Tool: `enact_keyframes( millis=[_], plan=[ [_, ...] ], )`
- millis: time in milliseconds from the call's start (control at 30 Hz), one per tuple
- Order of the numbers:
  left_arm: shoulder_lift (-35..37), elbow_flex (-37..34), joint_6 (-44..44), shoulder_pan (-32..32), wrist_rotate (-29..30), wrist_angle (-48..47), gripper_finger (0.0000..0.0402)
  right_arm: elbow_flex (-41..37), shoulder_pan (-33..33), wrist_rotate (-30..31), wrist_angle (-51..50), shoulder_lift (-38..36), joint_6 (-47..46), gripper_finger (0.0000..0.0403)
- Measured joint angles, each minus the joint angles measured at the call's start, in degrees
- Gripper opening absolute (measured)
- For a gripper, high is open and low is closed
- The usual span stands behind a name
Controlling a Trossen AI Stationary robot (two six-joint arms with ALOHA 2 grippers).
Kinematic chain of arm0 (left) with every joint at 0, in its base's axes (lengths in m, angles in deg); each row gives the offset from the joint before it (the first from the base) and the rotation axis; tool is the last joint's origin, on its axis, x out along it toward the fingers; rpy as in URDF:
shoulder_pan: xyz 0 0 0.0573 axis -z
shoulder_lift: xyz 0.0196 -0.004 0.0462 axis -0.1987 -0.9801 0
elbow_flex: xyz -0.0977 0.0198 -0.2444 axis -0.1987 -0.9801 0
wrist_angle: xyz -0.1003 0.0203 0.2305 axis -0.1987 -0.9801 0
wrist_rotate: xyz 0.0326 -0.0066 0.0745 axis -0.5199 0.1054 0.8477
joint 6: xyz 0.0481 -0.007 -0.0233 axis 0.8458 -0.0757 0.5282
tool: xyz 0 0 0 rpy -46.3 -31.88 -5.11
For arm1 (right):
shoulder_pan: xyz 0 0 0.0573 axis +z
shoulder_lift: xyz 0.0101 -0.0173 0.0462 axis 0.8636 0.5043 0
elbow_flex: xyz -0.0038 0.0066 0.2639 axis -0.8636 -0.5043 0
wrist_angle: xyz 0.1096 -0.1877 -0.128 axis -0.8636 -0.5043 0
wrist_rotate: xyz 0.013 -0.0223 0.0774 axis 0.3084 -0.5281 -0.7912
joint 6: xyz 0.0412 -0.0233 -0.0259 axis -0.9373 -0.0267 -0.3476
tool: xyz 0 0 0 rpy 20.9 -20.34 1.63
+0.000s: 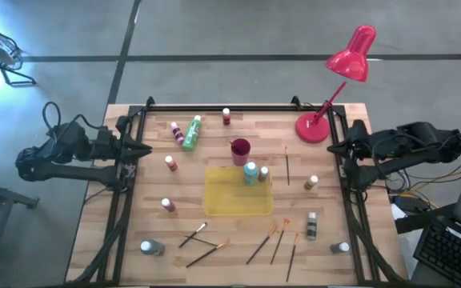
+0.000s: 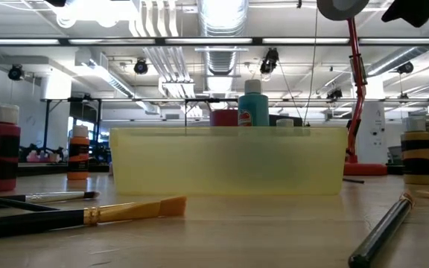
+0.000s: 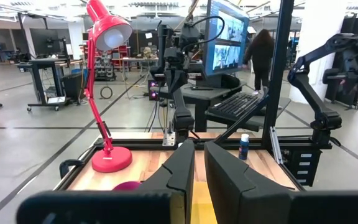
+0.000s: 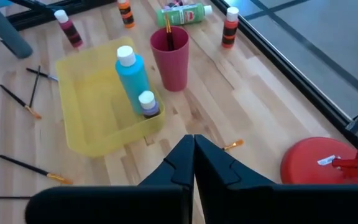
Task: Pick & Place Paint Supplies
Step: Put the gold paint brush into the pink cup
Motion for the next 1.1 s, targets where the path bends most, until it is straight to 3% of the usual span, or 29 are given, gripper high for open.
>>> enact_keyframes(
  millis=[633,1100],
  plan=[
    [0.0,0.0,0.0,0.0,0.0,0.0,0.0046,-9.1,0.0,0.1,-1.4,-6.7,6.8,0.0008],
    [-0.4,0.0,-0.8,0.0,0.0,0.4,0.0046,-16.7,0.0,0.1,-1.2,-7.1,7.0,0.0008]
  ],
)
